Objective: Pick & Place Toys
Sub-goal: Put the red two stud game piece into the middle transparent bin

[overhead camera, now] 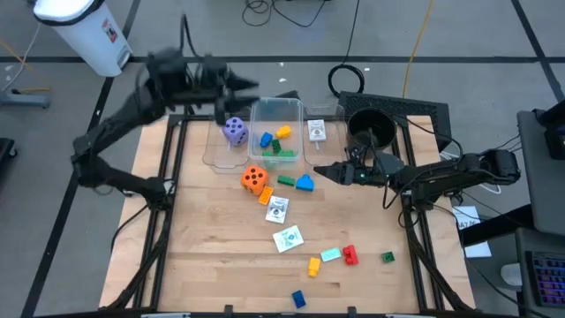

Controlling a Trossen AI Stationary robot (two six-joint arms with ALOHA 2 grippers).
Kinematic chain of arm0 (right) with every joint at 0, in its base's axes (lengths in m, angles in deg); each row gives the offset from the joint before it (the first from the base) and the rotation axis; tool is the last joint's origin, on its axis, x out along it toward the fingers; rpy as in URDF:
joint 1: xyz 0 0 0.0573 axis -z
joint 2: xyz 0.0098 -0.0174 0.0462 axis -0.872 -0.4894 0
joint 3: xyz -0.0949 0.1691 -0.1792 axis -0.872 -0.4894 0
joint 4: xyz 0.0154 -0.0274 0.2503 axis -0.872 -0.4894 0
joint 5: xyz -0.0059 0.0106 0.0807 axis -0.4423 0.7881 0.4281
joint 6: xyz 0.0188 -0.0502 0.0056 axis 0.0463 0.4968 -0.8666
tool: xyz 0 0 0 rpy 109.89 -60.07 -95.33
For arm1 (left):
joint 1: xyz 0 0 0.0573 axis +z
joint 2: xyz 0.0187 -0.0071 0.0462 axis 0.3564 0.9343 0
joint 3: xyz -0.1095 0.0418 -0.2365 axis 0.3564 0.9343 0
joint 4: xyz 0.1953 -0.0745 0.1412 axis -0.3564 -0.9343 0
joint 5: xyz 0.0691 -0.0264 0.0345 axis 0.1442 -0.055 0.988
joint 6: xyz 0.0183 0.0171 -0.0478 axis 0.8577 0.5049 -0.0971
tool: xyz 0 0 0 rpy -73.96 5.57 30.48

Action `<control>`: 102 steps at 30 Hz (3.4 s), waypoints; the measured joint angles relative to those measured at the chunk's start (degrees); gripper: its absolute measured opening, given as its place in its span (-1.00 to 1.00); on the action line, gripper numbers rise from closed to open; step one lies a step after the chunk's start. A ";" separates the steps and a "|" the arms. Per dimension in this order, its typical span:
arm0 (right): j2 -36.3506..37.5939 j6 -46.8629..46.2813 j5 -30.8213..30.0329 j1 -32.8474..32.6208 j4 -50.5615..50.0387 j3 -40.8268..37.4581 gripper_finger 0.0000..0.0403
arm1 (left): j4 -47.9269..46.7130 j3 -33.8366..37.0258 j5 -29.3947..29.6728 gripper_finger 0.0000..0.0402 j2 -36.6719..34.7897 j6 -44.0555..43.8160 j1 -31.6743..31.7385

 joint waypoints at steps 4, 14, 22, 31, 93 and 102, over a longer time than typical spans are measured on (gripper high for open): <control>0.00 0.10 -3.57 -2.04 -0.12 0.00 0.04 | 13.12 18.65 1.37 0.30 -7.94 -8.41 -3.38; -0.01 1.17 -3.93 -9.99 3.22 0.00 0.04 | 25.85 42.64 24.69 0.30 -18.65 -17.94 -27.50; 0.02 2.83 -3.81 -21.07 8.54 3.59 0.04 | 27.94 43.12 46.30 0.30 -14.35 -21.16 -47.47; -0.64 6.64 -1.25 -29.29 -41.62 25.78 0.04 | 28.80 43.12 51.33 0.30 -12.27 -24.33 -54.28; -27.41 -49.33 0.67 -42.94 -93.13 33.58 0.04 | 16.02 43.10 54.15 0.30 -12.84 -21.37 -66.69; -27.43 -50.83 0.56 -42.94 -90.06 30.32 0.04 | 14.93 43.10 54.11 0.30 -12.84 -22.73 -66.69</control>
